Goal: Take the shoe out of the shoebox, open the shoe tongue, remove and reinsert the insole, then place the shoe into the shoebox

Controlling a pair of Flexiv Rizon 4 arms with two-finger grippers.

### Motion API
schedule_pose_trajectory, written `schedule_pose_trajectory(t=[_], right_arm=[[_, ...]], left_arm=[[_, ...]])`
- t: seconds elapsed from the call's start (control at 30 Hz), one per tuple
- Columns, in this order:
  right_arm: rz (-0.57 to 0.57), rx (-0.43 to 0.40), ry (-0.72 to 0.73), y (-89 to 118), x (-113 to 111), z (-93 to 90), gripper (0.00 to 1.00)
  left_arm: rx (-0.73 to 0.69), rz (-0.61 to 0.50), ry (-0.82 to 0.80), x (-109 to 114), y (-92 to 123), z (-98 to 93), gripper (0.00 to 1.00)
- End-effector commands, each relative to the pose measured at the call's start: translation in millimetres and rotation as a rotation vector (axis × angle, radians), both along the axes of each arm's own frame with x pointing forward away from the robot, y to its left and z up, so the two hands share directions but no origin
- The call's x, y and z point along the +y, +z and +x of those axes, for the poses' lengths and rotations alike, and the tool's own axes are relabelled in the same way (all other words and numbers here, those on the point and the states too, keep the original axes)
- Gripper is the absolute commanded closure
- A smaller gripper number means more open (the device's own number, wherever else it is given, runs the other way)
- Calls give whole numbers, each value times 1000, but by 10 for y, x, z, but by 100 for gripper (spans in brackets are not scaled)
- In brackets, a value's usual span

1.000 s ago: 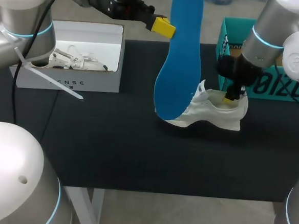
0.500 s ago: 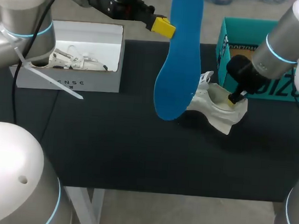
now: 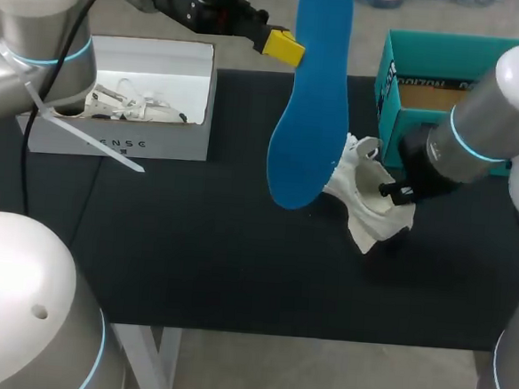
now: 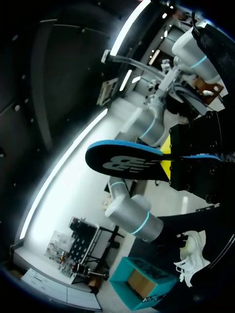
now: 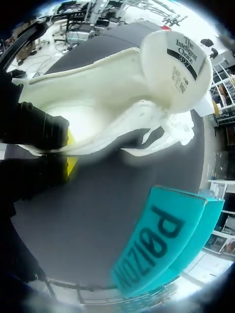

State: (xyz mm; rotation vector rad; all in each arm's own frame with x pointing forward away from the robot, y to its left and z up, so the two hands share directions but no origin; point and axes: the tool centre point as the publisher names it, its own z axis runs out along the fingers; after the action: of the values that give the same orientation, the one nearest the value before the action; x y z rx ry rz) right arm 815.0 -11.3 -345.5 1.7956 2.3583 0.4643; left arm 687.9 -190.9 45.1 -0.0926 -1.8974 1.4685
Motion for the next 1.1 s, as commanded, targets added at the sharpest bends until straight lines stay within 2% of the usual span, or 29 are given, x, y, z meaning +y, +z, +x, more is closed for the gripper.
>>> schedule_pose_trajectory(t=[0.03,0.13,0.5,0.83,1.1], right_arm=[[-30,-173,-489,78,-135,-322,100],[-27,-177,-507,6,-124,-409,100],[4,-130,-520,-337,-77,-469,100],[13,-116,-424,-358,127,-599,100],[19,-62,-393,-561,278,-627,100]], left_arm=[[0,1,2,4,-2,-9,100],[0,1,2,4,-2,-9,100],[0,1,2,4,-2,-9,100],[0,1,2,4,-2,-9,100],[0,1,2,4,-2,-9,100]])
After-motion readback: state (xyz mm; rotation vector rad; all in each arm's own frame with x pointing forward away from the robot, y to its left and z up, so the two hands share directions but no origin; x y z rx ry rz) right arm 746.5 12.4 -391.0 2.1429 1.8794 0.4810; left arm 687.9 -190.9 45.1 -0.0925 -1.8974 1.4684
